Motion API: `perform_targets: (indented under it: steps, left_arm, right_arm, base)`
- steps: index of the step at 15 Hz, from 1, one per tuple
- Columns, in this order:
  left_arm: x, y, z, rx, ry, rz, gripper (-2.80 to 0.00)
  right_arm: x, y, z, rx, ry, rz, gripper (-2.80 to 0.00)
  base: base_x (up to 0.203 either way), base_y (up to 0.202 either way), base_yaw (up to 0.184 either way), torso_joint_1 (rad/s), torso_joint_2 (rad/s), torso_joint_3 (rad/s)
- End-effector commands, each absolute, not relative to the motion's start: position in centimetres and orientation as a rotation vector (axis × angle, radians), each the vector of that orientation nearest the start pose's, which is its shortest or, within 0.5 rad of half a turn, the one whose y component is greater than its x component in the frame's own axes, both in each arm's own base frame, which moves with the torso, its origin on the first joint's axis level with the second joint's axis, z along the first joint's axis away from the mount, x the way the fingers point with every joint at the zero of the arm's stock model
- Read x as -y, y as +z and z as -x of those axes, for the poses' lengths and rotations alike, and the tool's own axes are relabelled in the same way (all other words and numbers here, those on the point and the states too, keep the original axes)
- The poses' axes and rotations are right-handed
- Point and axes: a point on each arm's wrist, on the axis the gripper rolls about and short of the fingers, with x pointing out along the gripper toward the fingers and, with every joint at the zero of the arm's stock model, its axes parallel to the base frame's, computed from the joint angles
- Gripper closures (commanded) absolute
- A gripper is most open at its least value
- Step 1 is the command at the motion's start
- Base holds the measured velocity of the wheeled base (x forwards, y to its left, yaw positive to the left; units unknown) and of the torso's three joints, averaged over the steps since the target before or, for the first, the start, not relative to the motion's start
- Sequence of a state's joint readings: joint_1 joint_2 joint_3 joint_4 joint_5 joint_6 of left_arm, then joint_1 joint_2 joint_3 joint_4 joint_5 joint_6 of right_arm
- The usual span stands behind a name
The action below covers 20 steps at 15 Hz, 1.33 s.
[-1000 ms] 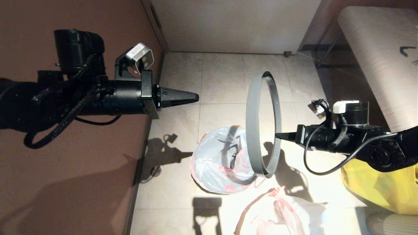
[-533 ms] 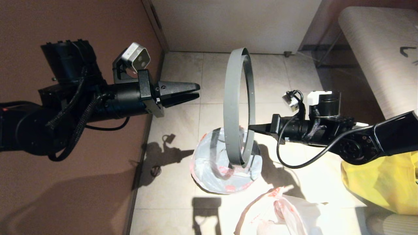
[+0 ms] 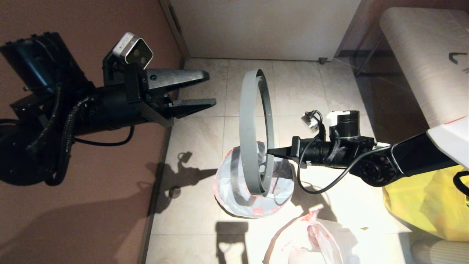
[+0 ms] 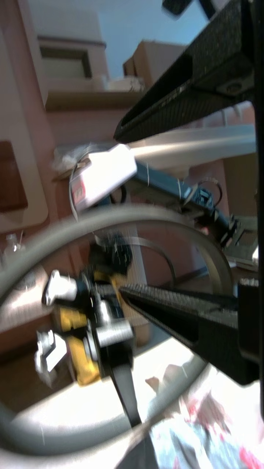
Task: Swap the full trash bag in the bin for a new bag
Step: Place the trash can ring on the trash can
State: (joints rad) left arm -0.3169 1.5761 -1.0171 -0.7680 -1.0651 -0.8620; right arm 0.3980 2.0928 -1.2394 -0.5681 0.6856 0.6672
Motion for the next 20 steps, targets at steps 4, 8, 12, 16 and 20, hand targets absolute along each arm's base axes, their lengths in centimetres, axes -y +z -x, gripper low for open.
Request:
perform_targets:
  steps: [4,8,12,16,20]
  left_arm:
    - [11.9,29.3,-24.3,-0.414,-1.435,0.628,-2.8]
    - [12.5,29.0,-24.3,-0.427,-1.44,0.634,-2.8]
    - [12.8,28.4,-25.2,-0.441,-1.419,0.646,-2.8]
    - [12.7,28.4,-25.2,-0.437,-1.414,0.647,0.0]
    - [12.6,28.7,-24.9,-0.426,-1.417,0.645,0.0]
  right_arm:
    - [-20.3,13.6,-37.4,-0.69,0.983,-0.622,0.0]
    - [-21.9,13.1,-36.7,-0.687,0.99,-0.585,0.0]
    - [-23.3,13.2,-35.7,-0.684,1.026,-0.547,0.0]
    - [-23.3,13.1,-35.7,-0.676,1.031,-0.528,0.0]
    - [-23.3,13.1,-35.8,-0.665,1.013,-0.527,0.0]
  base:
    - [0.0,0.0,0.0,0.0,0.0,0.0]
    - [0.0,0.0,0.0,0.0,0.0,0.0]
    - [0.0,0.0,0.0,0.0,0.0,0.0]
    - [0.0,0.0,0.0,0.0,0.0,0.0]
    - [0.0,0.0,0.0,0.0,0.0,0.0]
